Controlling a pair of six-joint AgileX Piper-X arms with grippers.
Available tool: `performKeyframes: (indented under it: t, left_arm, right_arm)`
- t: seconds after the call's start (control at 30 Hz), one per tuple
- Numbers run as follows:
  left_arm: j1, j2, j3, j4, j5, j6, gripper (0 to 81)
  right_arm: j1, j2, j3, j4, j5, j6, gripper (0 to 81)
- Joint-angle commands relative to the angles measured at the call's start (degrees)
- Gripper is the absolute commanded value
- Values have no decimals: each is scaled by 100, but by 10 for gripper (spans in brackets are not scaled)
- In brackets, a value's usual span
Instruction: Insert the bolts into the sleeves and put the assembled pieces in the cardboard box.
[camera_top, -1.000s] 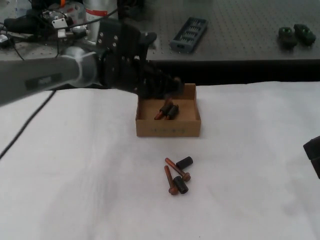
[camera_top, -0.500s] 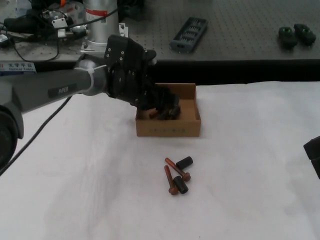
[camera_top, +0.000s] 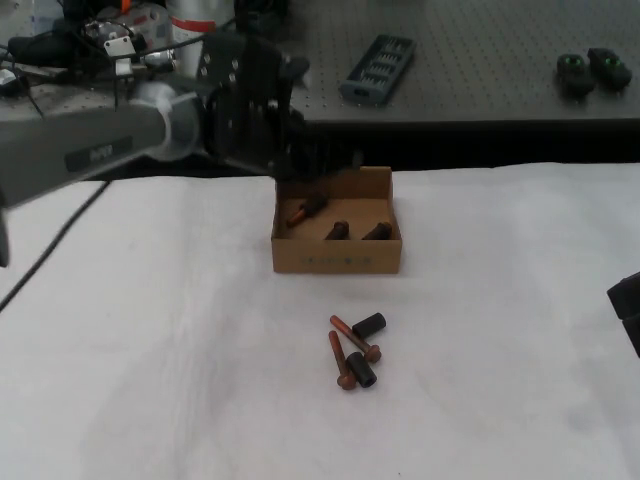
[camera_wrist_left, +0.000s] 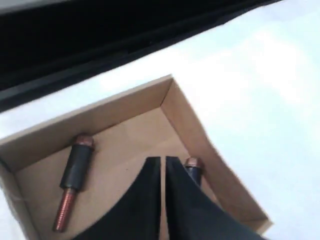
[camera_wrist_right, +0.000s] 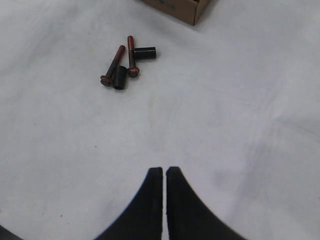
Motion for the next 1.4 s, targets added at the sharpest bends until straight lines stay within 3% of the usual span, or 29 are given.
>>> performKeyframes:
  t: [0.0,0.23,0.63,0.83,1.03,1.37]
  left_arm:
    - [1,-439,-57,686,220,-84,6]
    - [-15,-1447,477,2833,-214,1135,6]
    - [-37,-4859,4144,2028,-105,613,6]
    - [-37,-6397,5323,1694,-105,613,6]
    - [-37,-7167,5669,1637,-105,577,6]
    - [-37,-7239,5668,1594,-105,580,6]
  right_arm:
    - [-32,-75,-28,54,14,-61,19]
    - [-32,-148,-28,395,14,-46,19]
    - [-32,-586,-28,415,14,-5,19]
    - [-32,-584,426,244,-61,-5,19]
    - [-32,-584,637,192,-126,-5,19]
    - [-32,-584,637,-696,-126,-5,19]
